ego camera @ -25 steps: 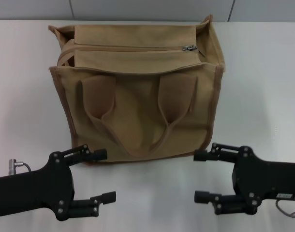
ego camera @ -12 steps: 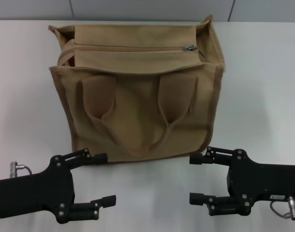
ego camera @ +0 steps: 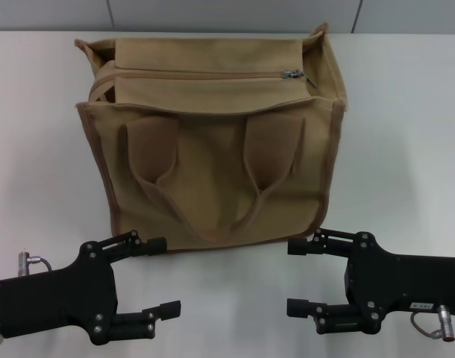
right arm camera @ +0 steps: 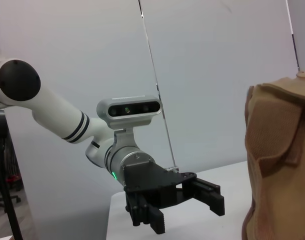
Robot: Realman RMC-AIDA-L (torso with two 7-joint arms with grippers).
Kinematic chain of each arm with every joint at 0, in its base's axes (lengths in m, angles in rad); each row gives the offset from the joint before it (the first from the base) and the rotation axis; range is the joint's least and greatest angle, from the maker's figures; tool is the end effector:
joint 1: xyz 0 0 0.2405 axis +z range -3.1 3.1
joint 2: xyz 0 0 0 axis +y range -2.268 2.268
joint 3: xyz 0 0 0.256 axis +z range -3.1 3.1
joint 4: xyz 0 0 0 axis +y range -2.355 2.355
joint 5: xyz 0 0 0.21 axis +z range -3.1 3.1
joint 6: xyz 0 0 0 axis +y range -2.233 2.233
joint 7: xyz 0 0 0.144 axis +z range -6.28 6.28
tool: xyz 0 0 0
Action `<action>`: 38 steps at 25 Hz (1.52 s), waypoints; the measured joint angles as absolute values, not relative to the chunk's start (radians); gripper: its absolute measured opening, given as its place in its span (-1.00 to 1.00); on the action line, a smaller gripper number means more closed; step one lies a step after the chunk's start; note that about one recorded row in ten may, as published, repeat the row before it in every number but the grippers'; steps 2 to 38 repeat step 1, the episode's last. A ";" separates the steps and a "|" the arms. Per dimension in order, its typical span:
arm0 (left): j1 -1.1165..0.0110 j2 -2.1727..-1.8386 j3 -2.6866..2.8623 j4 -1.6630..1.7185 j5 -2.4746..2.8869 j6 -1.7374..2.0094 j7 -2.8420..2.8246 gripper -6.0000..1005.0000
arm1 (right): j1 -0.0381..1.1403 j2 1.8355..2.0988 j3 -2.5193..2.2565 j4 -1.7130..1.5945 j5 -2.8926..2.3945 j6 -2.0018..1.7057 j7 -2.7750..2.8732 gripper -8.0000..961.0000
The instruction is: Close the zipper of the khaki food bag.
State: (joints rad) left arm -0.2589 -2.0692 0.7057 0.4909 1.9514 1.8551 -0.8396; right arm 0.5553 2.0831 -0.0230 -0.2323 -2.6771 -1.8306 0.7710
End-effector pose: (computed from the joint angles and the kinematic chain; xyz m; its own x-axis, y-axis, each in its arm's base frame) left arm -0.3079 0.2059 -0.0149 0.7667 0.1251 0.6297 0.2507 -0.9613 -0.1143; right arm 0.2692 0.2382 -0.0536 0.7478 -0.1802 -0.6390 -0.1969 -0.9794 0.0457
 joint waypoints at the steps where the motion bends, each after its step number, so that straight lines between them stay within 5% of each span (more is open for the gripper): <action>1: -0.259 -2.069 0.706 0.491 1.951 1.854 -0.839 0.67 | 0.556 2.083 -0.023 -0.231 -2.677 -1.831 0.771 0.65; 38: -0.259 -2.069 0.706 0.491 1.951 1.854 -0.839 0.67 | 0.556 2.083 -0.023 -0.231 -2.677 -1.831 0.771 0.65</action>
